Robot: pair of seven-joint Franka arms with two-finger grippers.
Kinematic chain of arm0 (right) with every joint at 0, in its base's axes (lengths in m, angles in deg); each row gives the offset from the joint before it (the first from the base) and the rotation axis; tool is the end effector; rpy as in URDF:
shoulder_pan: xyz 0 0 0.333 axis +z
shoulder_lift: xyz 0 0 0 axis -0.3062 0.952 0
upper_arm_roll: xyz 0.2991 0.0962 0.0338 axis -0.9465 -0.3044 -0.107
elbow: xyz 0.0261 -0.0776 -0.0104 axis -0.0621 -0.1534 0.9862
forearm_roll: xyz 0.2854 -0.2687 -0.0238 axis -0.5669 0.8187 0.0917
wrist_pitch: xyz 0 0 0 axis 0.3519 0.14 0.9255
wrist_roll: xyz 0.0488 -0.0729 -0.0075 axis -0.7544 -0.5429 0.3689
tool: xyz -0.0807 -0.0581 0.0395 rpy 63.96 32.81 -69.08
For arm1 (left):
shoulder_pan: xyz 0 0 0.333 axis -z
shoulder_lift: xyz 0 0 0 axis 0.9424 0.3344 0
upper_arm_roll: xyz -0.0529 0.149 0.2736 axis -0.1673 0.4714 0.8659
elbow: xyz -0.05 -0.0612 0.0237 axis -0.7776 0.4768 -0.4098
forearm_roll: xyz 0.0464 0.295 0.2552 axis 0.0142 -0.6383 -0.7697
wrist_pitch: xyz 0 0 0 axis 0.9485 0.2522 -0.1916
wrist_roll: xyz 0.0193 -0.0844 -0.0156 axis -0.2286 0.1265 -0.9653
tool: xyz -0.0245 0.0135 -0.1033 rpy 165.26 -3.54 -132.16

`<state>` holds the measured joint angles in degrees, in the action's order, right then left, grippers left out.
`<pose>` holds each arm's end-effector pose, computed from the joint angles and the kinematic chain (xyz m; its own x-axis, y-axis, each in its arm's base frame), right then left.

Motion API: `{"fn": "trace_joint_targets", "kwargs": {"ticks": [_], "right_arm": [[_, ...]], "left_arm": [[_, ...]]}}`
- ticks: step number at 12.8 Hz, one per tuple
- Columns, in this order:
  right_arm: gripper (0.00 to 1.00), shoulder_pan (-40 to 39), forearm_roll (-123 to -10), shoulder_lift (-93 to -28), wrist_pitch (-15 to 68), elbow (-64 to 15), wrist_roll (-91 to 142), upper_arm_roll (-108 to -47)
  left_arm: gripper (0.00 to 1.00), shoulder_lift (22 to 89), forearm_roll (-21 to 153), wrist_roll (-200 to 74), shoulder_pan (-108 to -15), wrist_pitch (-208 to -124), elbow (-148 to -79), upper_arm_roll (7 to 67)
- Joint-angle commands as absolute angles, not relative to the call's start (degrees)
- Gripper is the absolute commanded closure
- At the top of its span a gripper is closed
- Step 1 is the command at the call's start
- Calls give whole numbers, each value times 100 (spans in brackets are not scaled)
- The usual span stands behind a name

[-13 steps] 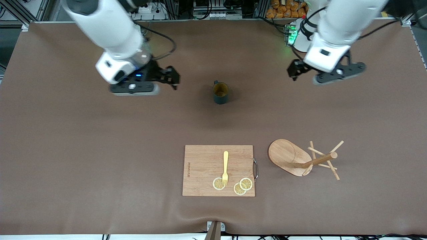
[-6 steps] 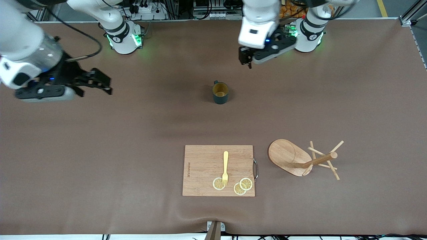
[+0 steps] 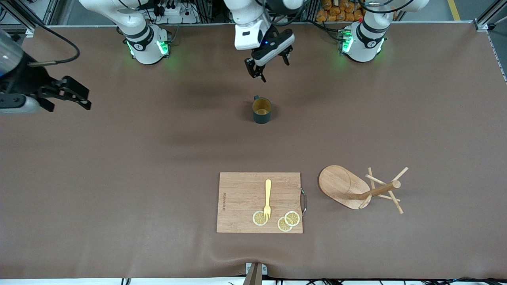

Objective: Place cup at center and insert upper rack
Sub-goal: 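Lower the left gripper to the mug handle while the right gripper withdraws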

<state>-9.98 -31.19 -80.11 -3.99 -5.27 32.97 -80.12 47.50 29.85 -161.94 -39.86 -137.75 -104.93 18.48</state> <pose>0.5630 0.0560 0.6686 0.9981 0.0494 0.0362 0.0503 -0.9984 -0.0260 0.3185 -0.5235 0.4728 0.7899 0.5083 0.3431 0.5877 -0.7873 -0.1866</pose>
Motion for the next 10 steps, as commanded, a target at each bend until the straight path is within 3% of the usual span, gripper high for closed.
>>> {"fn": "trace_joint_targets", "kwargs": {"ticks": [1,5,10], "right_arm": [[0,-1587,-3067,-8254,-447,-758,2802,-8130],[0,-1940,-3058,-8280,-553,-969,2793,-8130],[0,-2178,-3067,-8342,-483,-1426,2424,-8130]], "left_arm": [[0,5205,2350,-17332,-3392,-13746,-10475,1898],[0,6242,1435,-19793,-2662,-13764,-10448,1907],[0,7061,601,-20405,-2108,-13729,-10414,1924]]}}
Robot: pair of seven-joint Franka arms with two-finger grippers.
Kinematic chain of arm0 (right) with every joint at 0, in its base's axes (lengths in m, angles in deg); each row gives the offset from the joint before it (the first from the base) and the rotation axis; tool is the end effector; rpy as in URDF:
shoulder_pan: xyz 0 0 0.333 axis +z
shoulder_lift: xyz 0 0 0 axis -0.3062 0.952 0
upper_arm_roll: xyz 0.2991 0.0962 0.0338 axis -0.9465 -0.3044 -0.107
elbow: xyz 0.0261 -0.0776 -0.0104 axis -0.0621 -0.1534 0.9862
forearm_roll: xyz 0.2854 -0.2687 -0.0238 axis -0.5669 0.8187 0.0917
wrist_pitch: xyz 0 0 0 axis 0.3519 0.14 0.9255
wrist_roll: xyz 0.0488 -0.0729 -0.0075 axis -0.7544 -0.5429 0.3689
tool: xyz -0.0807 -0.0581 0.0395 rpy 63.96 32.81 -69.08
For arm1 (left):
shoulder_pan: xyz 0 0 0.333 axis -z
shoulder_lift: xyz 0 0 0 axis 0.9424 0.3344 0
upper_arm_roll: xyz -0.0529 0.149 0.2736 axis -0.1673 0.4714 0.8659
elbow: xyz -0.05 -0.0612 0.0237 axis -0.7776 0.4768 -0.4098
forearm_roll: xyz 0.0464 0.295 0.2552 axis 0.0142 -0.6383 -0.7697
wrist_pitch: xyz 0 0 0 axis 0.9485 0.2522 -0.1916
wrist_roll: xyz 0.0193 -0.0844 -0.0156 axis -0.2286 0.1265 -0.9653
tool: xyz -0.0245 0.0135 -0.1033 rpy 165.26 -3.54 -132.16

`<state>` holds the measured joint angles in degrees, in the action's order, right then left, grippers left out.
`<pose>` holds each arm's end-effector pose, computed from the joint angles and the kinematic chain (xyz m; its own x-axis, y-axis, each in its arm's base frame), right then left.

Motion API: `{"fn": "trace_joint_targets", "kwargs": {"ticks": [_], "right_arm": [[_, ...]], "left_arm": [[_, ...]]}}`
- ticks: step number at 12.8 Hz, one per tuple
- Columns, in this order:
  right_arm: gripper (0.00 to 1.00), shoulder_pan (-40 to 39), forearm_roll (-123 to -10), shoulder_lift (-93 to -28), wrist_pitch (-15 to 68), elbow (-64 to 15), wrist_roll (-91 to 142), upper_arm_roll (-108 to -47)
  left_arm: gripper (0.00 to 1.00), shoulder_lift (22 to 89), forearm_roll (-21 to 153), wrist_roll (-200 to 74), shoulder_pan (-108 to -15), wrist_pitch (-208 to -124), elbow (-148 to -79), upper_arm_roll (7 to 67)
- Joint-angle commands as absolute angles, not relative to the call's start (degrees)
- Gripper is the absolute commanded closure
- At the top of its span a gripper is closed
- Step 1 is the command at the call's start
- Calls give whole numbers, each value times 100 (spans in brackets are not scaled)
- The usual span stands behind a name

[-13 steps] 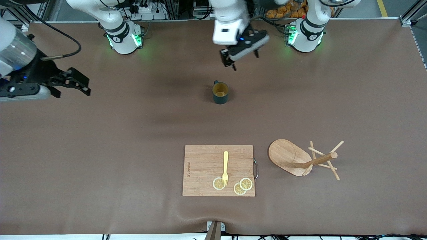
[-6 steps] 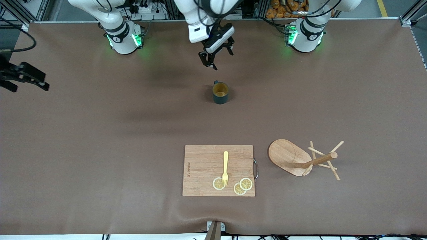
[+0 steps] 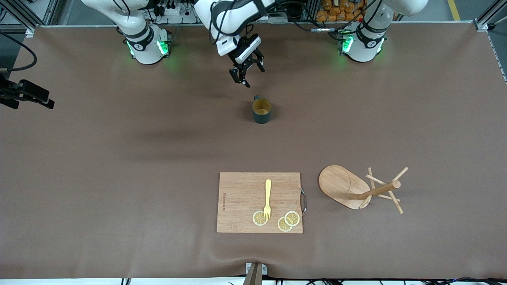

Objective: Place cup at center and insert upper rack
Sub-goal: 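Lower the left gripper to the mug handle while the right gripper withdraws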

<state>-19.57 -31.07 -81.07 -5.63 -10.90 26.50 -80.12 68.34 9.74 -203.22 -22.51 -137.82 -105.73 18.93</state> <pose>0.5566 -0.0385 0.6302 0.9975 -0.0046 -0.0710 -0.0066 -0.9996 -0.0281 0.1956 -0.6062 0.2718 0.5192 0.5824 0.6256 0.7588 -0.6509 -0.0237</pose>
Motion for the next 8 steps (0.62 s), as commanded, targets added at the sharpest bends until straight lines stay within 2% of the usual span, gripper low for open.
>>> {"fn": "trace_joint_targets", "kwargs": {"ticks": [1,5,8], "right_arm": [[0,-2196,-3067,-8342,-466,-1505,2406,-8130],[0,-2275,-3067,-8324,-193,-1664,2406,-8138],[0,-2275,-3075,-8315,131,-1918,2406,-8130]], "left_arm": [[0,7184,476,-20423,-1968,-13729,-10413,1985],[0,7343,440,-20397,-948,-13729,-10422,2995],[0,7588,177,-20397,-859,-13729,-10422,3049]]}}
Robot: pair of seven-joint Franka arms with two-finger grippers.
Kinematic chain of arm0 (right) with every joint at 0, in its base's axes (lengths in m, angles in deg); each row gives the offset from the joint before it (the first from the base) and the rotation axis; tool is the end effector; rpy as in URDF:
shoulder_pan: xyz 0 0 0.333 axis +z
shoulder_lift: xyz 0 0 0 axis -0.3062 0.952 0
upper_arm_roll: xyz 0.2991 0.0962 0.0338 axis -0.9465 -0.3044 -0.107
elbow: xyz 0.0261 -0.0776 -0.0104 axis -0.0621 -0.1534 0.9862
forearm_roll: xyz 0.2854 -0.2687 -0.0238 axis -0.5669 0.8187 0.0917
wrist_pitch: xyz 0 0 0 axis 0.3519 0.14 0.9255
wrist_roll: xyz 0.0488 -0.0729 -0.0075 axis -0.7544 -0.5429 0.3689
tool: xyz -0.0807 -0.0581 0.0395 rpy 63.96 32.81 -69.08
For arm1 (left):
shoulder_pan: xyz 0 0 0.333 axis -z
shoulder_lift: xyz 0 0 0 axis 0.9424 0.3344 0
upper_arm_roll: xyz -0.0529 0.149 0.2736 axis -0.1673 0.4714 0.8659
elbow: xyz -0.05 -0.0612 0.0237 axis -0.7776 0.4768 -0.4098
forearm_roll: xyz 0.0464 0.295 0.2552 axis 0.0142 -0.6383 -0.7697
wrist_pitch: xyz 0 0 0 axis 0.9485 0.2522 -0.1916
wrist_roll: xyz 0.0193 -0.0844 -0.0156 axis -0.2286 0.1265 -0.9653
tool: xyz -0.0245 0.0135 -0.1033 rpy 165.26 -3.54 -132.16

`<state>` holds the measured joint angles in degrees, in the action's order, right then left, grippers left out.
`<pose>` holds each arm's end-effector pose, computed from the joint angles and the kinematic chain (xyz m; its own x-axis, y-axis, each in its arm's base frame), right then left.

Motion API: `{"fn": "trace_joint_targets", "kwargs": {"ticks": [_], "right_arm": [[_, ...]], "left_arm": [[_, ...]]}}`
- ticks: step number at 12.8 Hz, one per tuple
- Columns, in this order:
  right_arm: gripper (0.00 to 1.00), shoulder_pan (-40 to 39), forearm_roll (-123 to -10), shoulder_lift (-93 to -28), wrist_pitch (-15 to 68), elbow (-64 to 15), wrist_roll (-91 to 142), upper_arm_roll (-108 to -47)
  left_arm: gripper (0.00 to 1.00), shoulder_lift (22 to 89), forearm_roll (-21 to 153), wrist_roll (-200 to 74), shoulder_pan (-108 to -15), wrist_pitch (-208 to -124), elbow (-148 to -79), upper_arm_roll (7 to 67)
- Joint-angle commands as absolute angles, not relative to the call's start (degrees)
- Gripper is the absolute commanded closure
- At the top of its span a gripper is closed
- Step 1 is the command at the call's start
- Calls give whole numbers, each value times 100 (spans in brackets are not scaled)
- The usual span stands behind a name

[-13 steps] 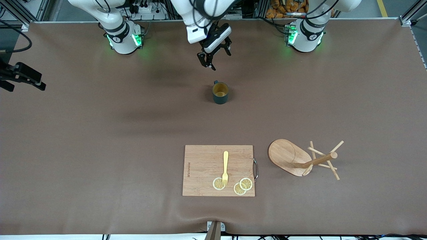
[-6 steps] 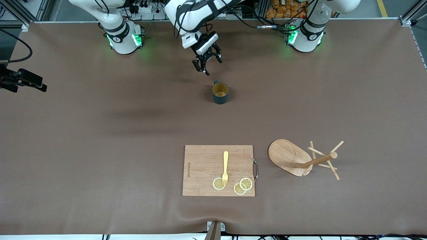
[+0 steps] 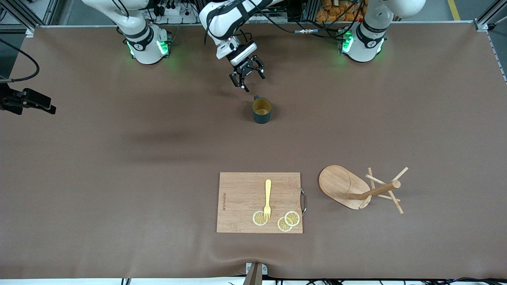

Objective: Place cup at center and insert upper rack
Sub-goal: 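Lower the left gripper to the mug handle while the right gripper withdraws, then close the left gripper on the teal mug's handle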

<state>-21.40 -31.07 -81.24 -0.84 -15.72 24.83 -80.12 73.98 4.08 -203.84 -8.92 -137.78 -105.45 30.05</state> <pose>0.5611 -0.0572 0.5995 0.9977 -0.0095 -0.0677 -0.0115 -0.9995 -0.0300 0.1555 -0.6111 0.1920 0.4948 0.4141 0.7640 0.6647 -0.7467 -0.0258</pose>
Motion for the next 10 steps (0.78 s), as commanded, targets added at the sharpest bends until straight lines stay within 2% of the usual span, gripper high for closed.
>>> {"fn": "trace_joint_targets", "kwargs": {"ticks": [1,8,10], "right_arm": [[0,-2275,-3067,-8315,176,-1936,2397,-8130],[0,-2266,-3067,-8289,141,-1919,2476,-8130],[0,-2266,-3058,-8298,-51,-1858,2476,-8130]], "left_arm": [[0,7650,28,-20406,-859,-13729,-10422,3049],[0,7791,-580,-20336,-771,-13729,-10633,3190],[0,7765,-667,-20309,-788,-13737,-10878,3190]]}}
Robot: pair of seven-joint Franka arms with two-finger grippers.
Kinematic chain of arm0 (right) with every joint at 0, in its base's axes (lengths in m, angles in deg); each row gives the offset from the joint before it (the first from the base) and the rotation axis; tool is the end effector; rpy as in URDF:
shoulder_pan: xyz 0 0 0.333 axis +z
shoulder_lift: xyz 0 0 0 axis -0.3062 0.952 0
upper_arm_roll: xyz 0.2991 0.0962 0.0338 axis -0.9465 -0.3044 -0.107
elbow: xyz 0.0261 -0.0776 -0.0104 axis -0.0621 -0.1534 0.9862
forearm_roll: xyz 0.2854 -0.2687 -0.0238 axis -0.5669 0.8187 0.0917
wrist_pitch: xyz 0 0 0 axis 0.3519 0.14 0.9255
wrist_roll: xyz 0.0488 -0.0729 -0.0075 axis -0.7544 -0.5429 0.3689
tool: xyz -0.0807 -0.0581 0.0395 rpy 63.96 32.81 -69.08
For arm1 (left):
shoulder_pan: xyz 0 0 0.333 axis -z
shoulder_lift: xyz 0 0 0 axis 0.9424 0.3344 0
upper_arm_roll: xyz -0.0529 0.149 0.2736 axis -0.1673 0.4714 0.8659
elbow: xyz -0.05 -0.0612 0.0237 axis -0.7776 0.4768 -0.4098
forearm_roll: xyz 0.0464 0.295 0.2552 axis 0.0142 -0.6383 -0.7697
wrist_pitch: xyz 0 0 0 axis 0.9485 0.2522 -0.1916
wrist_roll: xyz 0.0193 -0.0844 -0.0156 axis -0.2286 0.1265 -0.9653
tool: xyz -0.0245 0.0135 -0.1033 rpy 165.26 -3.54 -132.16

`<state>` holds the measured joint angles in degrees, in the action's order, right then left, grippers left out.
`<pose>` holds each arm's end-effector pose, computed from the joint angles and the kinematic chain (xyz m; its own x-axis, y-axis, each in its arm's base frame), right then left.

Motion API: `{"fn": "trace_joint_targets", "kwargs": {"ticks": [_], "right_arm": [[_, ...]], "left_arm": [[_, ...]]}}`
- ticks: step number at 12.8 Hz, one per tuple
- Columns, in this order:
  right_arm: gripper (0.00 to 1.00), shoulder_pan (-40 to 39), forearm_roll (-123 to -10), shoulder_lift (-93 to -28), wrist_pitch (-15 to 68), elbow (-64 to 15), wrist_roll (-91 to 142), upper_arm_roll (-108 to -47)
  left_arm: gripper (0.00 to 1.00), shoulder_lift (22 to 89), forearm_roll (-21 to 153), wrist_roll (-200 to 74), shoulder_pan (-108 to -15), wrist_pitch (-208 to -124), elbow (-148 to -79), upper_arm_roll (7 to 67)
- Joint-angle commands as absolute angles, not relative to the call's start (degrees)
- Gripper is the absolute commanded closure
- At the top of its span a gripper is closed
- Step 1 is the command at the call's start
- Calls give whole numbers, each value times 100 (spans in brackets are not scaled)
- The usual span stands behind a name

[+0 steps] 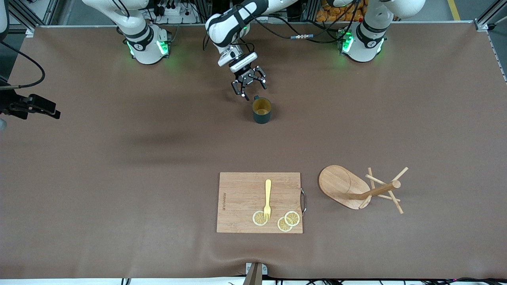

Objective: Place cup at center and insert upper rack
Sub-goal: 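Close the left gripper on the teal mug's handle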

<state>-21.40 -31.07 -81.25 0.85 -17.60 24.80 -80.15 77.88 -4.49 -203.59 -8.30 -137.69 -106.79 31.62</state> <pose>0.5627 -0.0572 0.5866 0.9974 -0.0092 -0.0708 -0.0113 -0.9995 -0.0304 0.1673 -0.5989 0.1466 0.4601 0.2978 0.8364 0.5878 -0.8082 -0.0355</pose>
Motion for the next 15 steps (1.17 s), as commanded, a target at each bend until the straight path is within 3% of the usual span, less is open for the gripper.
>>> {"fn": "trace_joint_targets", "kwargs": {"ticks": [1,4,12,15], "right_arm": [[0,-2266,-3049,-8298,-252,-1753,2476,-8130],[0,-2249,-3040,-8324,-369,-1603,2476,-8147],[0,-2240,-3102,-8280,-360,-1427,2476,-8165],[0,-2249,-3102,-8280,-360,-1435,2476,-8165]], "left_arm": [[0,7774,-702,-20266,-806,-13738,-10940,3190],[9,7774,-703,-20021,-824,-13738,-10976,3190],[16,7827,-887,-19290,-832,-13764,-10906,3295],[27,7844,-887,-19290,-824,-13799,-10809,3366]]}}
